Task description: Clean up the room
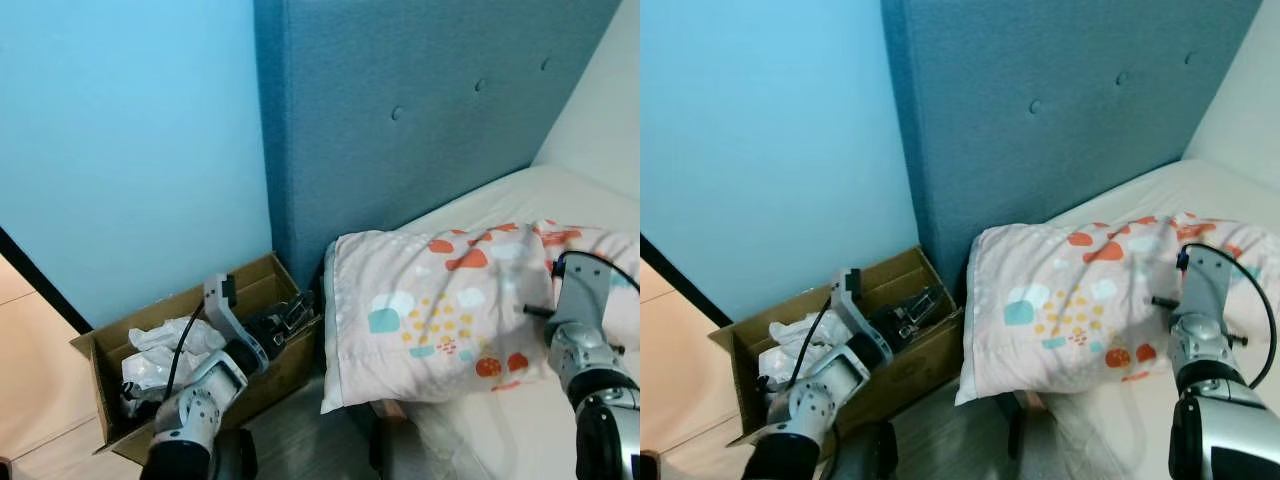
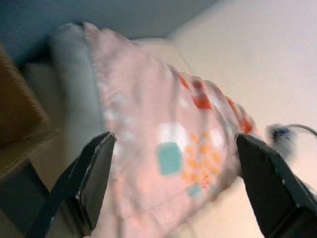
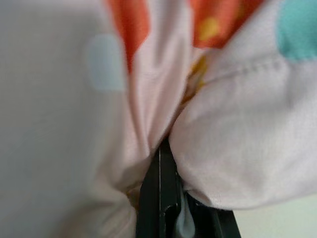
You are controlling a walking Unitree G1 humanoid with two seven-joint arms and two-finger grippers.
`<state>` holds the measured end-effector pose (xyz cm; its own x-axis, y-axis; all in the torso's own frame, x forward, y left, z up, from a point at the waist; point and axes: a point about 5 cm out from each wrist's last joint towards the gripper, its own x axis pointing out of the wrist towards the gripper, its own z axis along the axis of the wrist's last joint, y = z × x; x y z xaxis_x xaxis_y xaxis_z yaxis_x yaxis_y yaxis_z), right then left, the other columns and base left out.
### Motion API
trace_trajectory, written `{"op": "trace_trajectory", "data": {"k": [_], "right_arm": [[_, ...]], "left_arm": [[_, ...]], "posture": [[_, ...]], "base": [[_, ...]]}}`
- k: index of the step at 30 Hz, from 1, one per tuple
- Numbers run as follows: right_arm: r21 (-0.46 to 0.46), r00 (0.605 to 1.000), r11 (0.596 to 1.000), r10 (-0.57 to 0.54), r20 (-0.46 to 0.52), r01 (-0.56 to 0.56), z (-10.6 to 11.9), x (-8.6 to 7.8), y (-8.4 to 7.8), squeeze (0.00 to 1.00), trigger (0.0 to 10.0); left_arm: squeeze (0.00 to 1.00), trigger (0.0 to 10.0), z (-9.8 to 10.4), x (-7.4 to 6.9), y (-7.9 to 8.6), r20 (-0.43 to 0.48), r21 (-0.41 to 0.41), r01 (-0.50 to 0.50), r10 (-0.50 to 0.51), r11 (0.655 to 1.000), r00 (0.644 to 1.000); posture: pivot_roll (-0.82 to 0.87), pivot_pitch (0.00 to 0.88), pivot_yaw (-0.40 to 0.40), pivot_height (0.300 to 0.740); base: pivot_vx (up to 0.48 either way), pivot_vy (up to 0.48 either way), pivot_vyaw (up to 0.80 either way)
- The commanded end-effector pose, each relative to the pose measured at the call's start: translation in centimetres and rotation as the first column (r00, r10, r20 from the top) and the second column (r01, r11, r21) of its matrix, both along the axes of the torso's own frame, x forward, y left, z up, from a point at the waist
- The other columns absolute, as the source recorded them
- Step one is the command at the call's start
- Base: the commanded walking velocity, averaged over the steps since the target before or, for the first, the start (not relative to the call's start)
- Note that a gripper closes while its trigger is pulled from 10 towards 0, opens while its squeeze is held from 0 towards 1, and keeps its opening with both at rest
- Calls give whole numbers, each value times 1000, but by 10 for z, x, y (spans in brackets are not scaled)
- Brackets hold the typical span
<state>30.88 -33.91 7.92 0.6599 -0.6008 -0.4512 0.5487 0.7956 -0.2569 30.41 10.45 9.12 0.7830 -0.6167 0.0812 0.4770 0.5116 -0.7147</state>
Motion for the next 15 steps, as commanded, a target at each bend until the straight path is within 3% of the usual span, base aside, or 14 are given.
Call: {"op": "trace_trajectory", "data": {"k": [1,3,4,5,6,9,10,12,14,15], "right_arm": [[44,997,999,-21,-80,24,-22,-13,6,0,10000],[44,997,999,-21,-80,24,-22,-13,6,0,10000],[46,994,998,-42,-102,47,-29,-19,5,831,10000],[46,994,998,-42,-102,47,-29,-19,5,831,10000],[43,992,997,-55,-113,60,-33,-24,3,1000,10000],[40,990,996,-69,-126,75,-37,-30,1,1000,10000],[31,989,996,-77,-128,81,-35,-30,-1,1000,10000],[31,989,996,-77,-128,81,-35,-30,-1,1000,10000],[21,988,996,-85,-127,89,-33,-30,-4,1000,10000],[21,988,996,-85,-127,89,-33,-30,-4,1000,10000]], "left_arm": [[0,10000,2,-4,-7,-4,-1,96,-96,995,995],[0,10000,2,-4,-7,-4,-1,96,-96,995,995],[0,10000,8,-4,-11,13,-4,142,-142,990,990],[0,10000,8,-4,-11,13,-4,142,-142,990,990],[0,10000,16,-2,-12,31,-45,155,-154,987,988],[0,10000,26,0,-12,49,-97,172,-168,980,985],[0,10000,36,3,-14,58,-180,179,-171,967,984],[0,10000,36,3,-14,58,-180,179,-171,967,984],[0,10000,47,7,-16,69,-269,192,-180,944,981],[0,10000,47,7,-16,69,-269,192,-180,944,981]], "posture": [[-11,170,-29,598],[-11,170,-29,598],[-19,167,-31,598],[-19,167,-31,598],[-29,164,-27,598],[-29,164,-27,598],[-36,167,-31,598],[-36,167,-31,598],[-36,167,-31,598],[-36,167,-31,598]], "base": [[0,0,0],[0,0,0],[0,0,0],[0,0,0],[0,0,0],[0,0,0],[0,0,0],[0,0,0],[0,0,0],[0,0,0]]}}
